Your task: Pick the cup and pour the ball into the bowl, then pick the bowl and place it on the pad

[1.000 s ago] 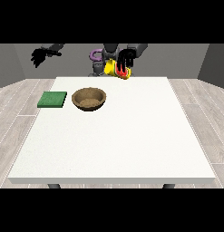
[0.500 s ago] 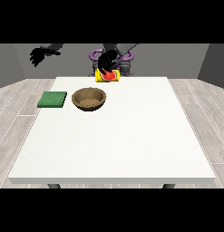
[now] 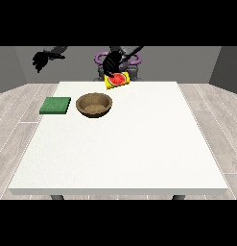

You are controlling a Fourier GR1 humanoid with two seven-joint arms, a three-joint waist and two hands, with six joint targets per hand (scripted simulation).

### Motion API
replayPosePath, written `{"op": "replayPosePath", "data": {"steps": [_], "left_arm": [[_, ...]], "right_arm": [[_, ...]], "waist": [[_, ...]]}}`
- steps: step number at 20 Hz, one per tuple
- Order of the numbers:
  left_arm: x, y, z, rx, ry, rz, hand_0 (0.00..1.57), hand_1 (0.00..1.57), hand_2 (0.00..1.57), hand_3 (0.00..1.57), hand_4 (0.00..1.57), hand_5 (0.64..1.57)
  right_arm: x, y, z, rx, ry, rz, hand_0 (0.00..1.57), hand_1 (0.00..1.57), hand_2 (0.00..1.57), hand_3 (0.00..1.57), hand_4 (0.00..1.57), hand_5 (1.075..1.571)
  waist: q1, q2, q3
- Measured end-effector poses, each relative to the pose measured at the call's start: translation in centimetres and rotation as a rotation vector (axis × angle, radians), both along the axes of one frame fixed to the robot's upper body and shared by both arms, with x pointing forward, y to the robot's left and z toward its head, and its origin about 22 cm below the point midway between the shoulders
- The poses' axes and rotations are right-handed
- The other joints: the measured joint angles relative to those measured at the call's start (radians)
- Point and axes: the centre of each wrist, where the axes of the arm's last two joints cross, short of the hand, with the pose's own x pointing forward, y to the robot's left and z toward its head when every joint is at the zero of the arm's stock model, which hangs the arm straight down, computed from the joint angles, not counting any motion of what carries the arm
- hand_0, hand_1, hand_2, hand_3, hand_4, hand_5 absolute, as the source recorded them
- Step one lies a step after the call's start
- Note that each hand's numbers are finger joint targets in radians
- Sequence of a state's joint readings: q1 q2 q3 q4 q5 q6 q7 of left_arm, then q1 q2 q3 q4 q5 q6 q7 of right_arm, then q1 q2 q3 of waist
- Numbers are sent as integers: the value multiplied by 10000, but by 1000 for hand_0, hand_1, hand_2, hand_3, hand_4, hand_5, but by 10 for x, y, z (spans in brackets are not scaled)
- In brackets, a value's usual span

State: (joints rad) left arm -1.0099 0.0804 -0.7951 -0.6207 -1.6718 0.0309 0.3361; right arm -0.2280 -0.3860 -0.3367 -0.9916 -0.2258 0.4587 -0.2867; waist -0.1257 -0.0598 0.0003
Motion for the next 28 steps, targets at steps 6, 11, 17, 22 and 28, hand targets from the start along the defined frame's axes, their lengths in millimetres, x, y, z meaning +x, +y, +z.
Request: {"op": "replayPosePath", "data": {"steps": [6, 11, 17, 22, 28], "left_arm": [[7, 6, 27, -4520, 472, 700, 1296, 1296, 1571, 1571, 1571, 1156], [5, 27, 30, -10333, 1219, 1636, 558, 558, 0, 0, 891, 1502], [-8, 57, 23, -16656, 2223, 2075, 0, 0, 0, 0, 0, 1556], [-28, 71, 16, -19760, 3810, 464, 0, 0, 0, 0, 0, 1566], [-40, 94, 2, -21132, 5302, -1084, 0, 0, 0, 0, 0, 1563]], "right_arm": [[-4, 5, -10, 185, 322, -567, 0, 0, 0, 0, 0, 1567], [-6, 0, -8, 259, 356, -1154, 0, 0, 0, 0, 364, 1568], [21, 27, 6, 491, -404, -1001, 0, 0, 0, 0, 293, 1570], [42, 59, 13, 616, -807, -1440, 0, 0, 0, 0, 244, 1571], [58, 95, 10, 1027, -689, -2098, 0, 0, 0, 0, 327, 1570]], "waist": [[791, -50, -56], [1495, 197, -133], [1541, 1484, -210], [2037, 2177, -133], [2592, 2484, -40]]}}
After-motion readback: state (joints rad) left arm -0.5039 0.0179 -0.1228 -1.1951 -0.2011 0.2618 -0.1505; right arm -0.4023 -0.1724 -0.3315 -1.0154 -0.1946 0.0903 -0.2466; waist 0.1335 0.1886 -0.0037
